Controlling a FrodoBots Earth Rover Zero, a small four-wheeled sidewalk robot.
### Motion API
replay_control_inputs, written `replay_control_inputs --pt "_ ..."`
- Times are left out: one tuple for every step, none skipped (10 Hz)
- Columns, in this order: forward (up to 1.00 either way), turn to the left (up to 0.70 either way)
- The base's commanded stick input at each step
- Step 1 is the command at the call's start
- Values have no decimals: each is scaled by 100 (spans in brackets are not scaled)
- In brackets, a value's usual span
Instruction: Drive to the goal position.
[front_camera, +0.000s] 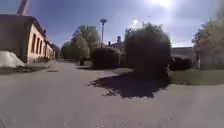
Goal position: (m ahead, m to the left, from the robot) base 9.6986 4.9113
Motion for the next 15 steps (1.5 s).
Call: replay_control_inputs --pt "100 23" --pt "100 0" --pt "100 0" --pt "100 0" --pt "100 0" --pt "100 0" --pt "100 0" --pt "100 0" --pt "100 0" --pt "100 0" --pt "100 0" --pt "100 0" --pt "100 0" --pt "100 0" --pt "100 0"
